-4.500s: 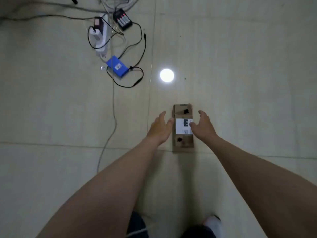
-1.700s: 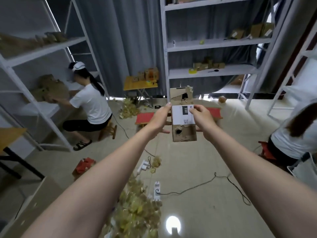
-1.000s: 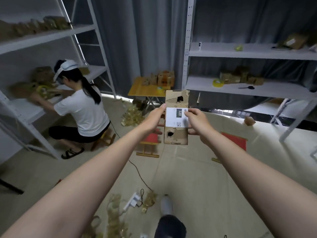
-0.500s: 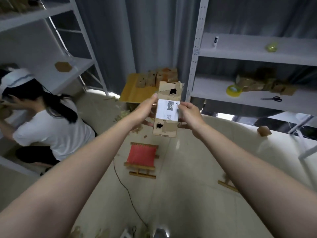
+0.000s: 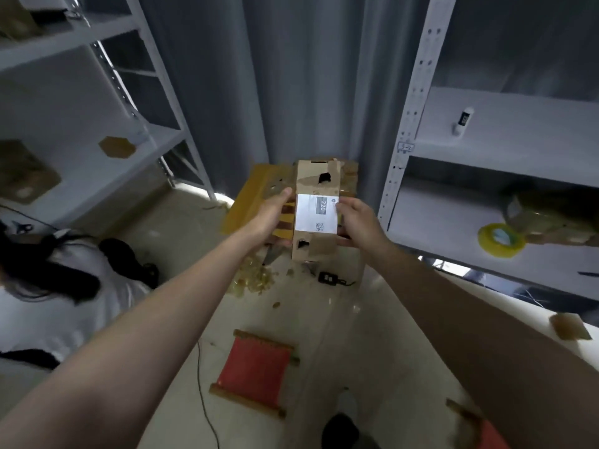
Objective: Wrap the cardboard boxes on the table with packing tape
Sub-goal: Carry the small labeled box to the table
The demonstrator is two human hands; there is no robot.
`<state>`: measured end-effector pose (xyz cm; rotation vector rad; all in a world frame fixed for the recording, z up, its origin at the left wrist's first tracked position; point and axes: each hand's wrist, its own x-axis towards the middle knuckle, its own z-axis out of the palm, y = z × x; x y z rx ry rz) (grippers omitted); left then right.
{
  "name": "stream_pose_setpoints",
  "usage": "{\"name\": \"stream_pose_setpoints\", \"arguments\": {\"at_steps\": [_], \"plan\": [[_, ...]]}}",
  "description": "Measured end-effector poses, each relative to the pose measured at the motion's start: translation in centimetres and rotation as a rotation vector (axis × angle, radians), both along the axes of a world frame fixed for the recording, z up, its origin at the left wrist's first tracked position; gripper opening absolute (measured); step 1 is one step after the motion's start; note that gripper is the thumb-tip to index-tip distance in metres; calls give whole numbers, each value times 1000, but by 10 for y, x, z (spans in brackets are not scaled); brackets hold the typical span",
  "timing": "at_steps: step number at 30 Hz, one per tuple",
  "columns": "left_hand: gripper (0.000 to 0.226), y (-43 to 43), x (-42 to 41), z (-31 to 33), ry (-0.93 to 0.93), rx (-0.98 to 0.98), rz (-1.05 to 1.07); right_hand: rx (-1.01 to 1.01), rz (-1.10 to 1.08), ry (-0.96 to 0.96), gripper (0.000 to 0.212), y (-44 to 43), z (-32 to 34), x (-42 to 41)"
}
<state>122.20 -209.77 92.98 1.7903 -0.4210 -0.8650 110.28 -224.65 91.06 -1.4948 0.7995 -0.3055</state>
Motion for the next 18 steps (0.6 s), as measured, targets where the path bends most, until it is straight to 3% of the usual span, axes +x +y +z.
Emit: {"name": "stream_pose_setpoints", "arguments": {"at_steps": [9, 18], "plan": [[49, -102, 110, 26, -31, 44, 46, 53, 63, 54, 25, -120, 20, 129], [52, -119, 195, 32, -64, 89, 101, 110, 152, 81, 23, -142, 23, 225]]}}
